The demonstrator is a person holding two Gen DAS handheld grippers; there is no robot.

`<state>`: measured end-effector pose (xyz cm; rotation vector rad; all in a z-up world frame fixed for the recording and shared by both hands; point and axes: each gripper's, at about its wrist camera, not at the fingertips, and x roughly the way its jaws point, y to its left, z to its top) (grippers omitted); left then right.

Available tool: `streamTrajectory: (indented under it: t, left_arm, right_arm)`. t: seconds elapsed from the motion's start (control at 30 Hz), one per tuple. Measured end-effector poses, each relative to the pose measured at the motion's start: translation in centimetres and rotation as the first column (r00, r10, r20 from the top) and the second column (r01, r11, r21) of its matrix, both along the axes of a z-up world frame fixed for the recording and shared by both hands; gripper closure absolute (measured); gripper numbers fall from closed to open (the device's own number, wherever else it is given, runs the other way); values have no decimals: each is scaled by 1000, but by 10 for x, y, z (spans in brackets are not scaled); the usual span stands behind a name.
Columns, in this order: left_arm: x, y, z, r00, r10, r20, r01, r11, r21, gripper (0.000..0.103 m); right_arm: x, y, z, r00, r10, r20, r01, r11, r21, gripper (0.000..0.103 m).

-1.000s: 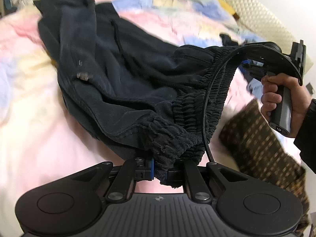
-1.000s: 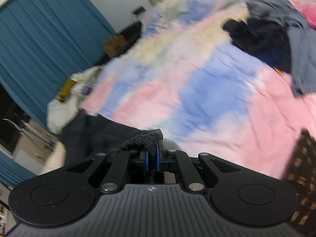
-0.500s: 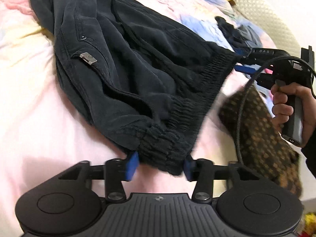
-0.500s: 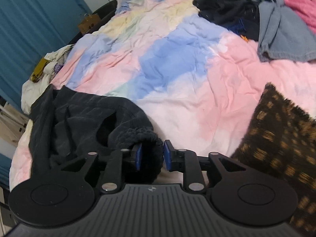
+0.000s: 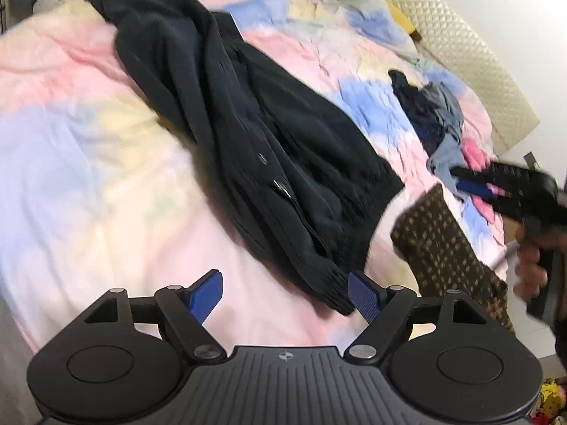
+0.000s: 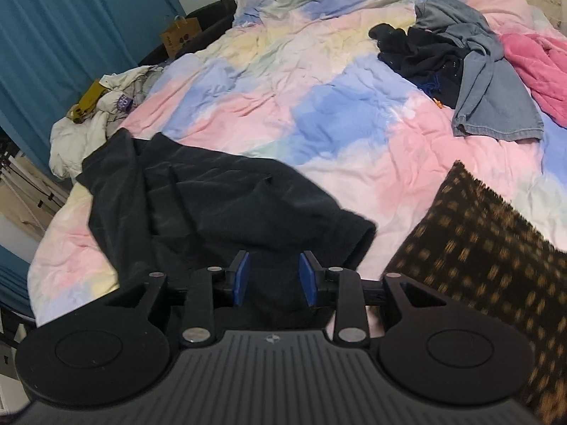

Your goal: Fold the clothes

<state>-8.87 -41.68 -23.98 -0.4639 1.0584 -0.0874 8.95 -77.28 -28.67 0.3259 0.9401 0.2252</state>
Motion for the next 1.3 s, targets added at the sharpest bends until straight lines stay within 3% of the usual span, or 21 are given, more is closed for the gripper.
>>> streamTrajectory:
  t: [0.17, 0.37, 0.6, 0.8, 0.9, 1.03, 1.3]
  left_arm:
    - [12, 64, 25, 1000, -14, 14, 14, 1000, -3, 23]
    - [40, 147, 65, 996, -64, 65, 64, 998, 3, 23]
    - [55, 222, 100, 994, -75, 76, 74, 997, 13, 23]
    - [53, 268, 108, 999, 24, 38, -25, 999, 21, 23]
    - [56, 278, 110, 999, 29, 36, -31, 998, 55, 23]
    - [69, 299, 109, 999, 43, 26, -45, 998, 47, 23]
    - [121, 369, 97, 998, -49, 32, 49, 999, 16, 23]
  right_arm:
    - [-34, 56, 25, 1000, -14, 9, 15, 1000, -22, 69]
    - [-65, 124, 49, 994, -107, -18, 107, 994, -7, 69]
    - [-83, 193, 56, 991, -130, -26, 130, 991, -9, 69]
    - [-80, 245, 46, 999, -43, -19, 43, 999, -10, 69]
    - [-75, 264, 44, 1000, -19, -9, 19, 1000, -1, 69]
    - [-66, 285, 41, 1000, -8, -15, 8, 1000, -10, 69]
    - [-56, 338, 36, 996, -83, -14, 83, 995, -50, 69]
